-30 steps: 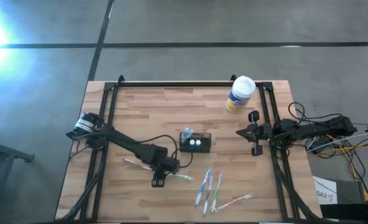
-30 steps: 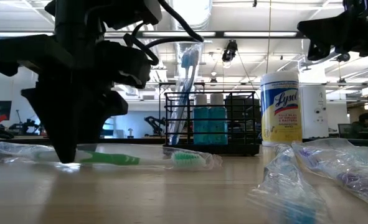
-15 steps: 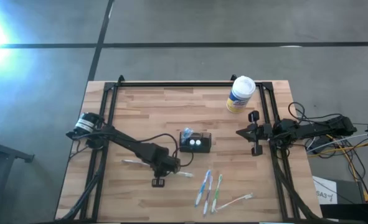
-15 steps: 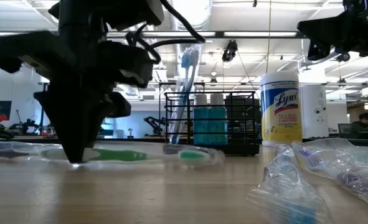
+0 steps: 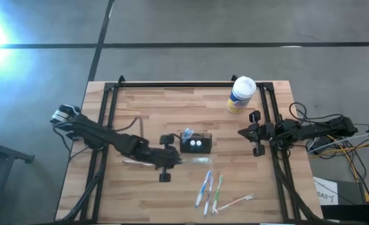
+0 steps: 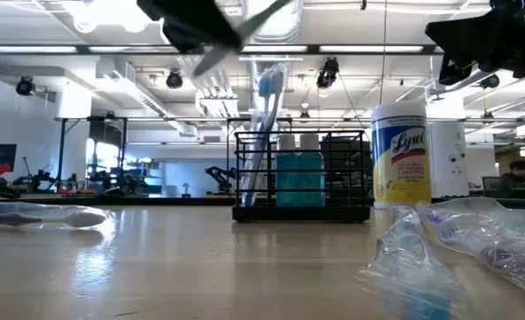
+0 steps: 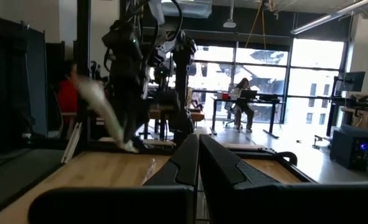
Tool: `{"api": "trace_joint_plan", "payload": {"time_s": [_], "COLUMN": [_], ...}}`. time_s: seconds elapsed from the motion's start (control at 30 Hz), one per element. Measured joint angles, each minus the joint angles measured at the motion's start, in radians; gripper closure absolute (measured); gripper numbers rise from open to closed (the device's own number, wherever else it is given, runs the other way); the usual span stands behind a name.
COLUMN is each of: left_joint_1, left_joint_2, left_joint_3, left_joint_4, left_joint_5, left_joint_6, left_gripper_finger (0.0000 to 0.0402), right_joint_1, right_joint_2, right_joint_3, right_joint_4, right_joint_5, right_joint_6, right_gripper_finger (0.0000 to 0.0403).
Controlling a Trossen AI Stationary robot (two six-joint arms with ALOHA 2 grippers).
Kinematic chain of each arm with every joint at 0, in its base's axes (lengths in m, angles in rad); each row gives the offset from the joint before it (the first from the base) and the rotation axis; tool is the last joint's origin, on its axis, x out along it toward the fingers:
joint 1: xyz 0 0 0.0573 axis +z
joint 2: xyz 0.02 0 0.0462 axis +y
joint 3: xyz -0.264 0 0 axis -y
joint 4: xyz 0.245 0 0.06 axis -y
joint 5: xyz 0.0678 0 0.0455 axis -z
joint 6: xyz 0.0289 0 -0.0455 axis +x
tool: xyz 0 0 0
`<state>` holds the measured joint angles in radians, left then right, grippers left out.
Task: Pick & Place toothbrushing station
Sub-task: Put the green toothbrush into the wire organizer
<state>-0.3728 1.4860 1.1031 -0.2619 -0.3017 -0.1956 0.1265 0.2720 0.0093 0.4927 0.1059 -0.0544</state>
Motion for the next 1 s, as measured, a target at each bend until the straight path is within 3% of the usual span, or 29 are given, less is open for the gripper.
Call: {"api": "trace_joint_plan", "payload": {"time_s": [0.17, 0.3, 0.47, 0.63, 0.73, 0.8, 1.0], "left_joint_1": [-0.009, 0.007, 0.044, 0.095, 0.123, 0.142, 0.177], "left_joint_2": [-0.082, -0.107, -0.103, -0.101, -0.101, -0.101, -0.101], "left_joint_3": [-0.114, -0.236, -0.341, -0.379, -0.385, -0.384, -0.351], "left_joint_4": [0.256, 0.534, 0.818, 0.866, 0.873, 0.879, 0.919], "left_joint_5": [-0.169, -0.180, -0.176, -0.175, -0.171, -0.170, -0.225], "left_joint_6": [0.033, 0.084, 0.169, 0.201, 0.214, 0.214, 0.245], "left_gripper_finger": [0.0378, 0.0377, 0.0377, 0.0375, 0.0374, 0.0376, 0.0376], "right_joint_1": [0.000, 0.000, 0.000, 0.000, 0.000, -0.001, 0.000], "right_joint_2": [0.013, 0.044, 0.102, 0.166, 0.216, 0.263, 0.435], "right_joint_3": [0.000, 0.000, 0.000, 0.009, 0.052, 0.094, 0.239], "right_joint_4": [0.025, 0.081, 0.138, 0.238, 0.240, 0.239, 0.240], "right_joint_5": [0.000, -0.008, -0.008, 0.005, 0.091, 0.129, 0.106], "right_joint_6": [0.025, 0.039, 0.030, 0.029, 0.033, 0.022, 0.020], "right_gripper_finger": [0.0394, 0.0383, 0.0333, 0.0271, 0.0242, 0.0228, 0.0207]}}
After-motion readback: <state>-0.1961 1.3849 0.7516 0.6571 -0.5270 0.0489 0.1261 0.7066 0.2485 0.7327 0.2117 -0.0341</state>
